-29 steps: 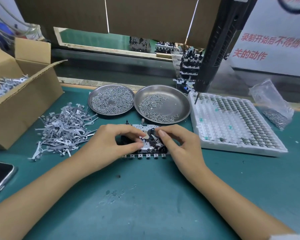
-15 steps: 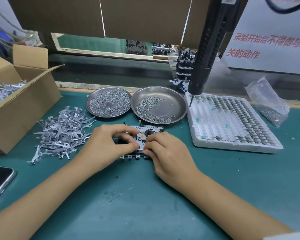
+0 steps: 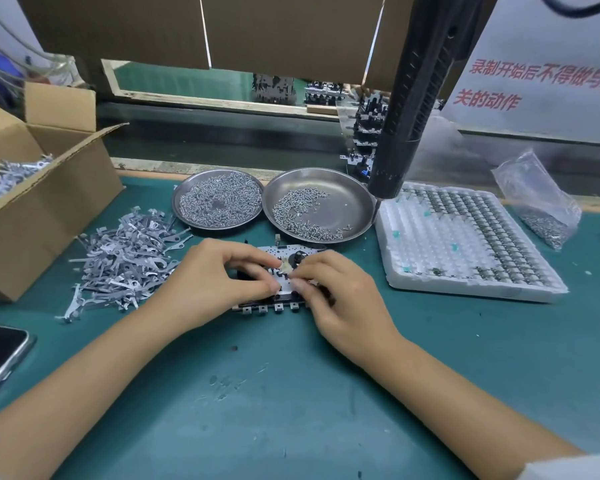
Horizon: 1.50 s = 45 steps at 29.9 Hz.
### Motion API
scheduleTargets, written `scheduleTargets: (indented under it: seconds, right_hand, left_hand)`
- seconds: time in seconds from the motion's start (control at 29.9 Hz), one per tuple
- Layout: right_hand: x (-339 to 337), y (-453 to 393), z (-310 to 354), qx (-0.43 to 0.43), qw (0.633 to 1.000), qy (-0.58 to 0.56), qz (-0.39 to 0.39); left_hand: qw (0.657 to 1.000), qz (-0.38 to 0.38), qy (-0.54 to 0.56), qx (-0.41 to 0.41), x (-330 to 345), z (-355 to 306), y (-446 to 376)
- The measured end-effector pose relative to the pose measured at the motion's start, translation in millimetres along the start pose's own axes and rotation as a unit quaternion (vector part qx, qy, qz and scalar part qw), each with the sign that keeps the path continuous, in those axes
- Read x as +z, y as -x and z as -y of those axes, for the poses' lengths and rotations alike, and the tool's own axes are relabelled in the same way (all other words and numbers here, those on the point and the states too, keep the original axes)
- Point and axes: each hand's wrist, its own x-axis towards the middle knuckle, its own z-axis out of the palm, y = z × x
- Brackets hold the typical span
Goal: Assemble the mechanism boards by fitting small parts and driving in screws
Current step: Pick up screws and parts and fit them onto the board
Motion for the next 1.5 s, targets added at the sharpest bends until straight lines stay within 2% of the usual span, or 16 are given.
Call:
scheduleTargets:
  seconds: [0.1, 0.2, 0.4, 0.53, 0.6, 0.63, 0.7, 0.73, 0.8, 0.87, 1.07, 1.3, 1.37, 1.5]
  right_hand:
    - [-4, -4, -3, 0.096, 0.989, -0.101, -0.056]
    - [-5, -6, -5, 0.155, 0.974, -0.141, -0.081]
    - [-4, -4, -3, 0.144, 0.974, -0.153, -0.080]
    - [-4, -4, -5, 0.148, 0.973, -0.154, -0.093]
    - [-4, -5, -5, 0.150, 0.972, -0.153, -0.098]
    - [-4, -5, -6, 0.150, 0.972, -0.152, -0.100]
    - [-4, -5, -6, 0.151, 0.972, -0.151, -0.101]
    - [-4, -5, -6, 0.153, 0.971, -0.152, -0.102]
    - [-4, -5, -6, 0.155, 0.970, -0.155, -0.102]
    - [-4, -6, -6, 0.155, 0.971, -0.154, -0.101]
    - [-3, -6, -9, 0.151, 0.970, -0.160, -0.098]
    - [-1, -5, -11, 0.143, 0.973, -0.150, -0.097]
    - [-2, -7, -11, 0.123, 0.979, -0.125, -0.101]
    - [-16, -31, -17, 0.044, 0.994, -0.015, -0.098]
  left_hand:
    - [1.000, 0.014, 0.001, 0.005, -2, 1, 0]
    - [1.000, 0.018, -0.007, 0.008, -2, -1, 0]
    - [1.000, 0.018, -0.005, 0.021, -2, -1, -1]
    - [0.998, 0.000, -0.024, 0.061, -2, -5, 0]
    - [0.995, -0.039, -0.019, 0.090, -7, -7, -7]
    - [0.991, -0.081, -0.025, 0.103, -12, -8, -14]
    - [0.969, -0.179, -0.126, 0.113, -23, -5, -34]
    - [0.954, -0.193, -0.207, 0.098, -28, -2, -45]
    - [0.927, -0.163, -0.336, 0.030, -35, 8, -65]
    - [0.922, -0.133, -0.363, -0.021, -35, 15, -77]
    - [0.904, -0.200, -0.375, -0.040, -33, 17, -80]
    - [0.901, -0.270, -0.335, 0.048, -28, 17, -68]
    - [0.907, -0.286, -0.301, 0.077, -27, 16, -65]
    - [0.934, -0.300, -0.160, 0.110, -16, 14, -52]
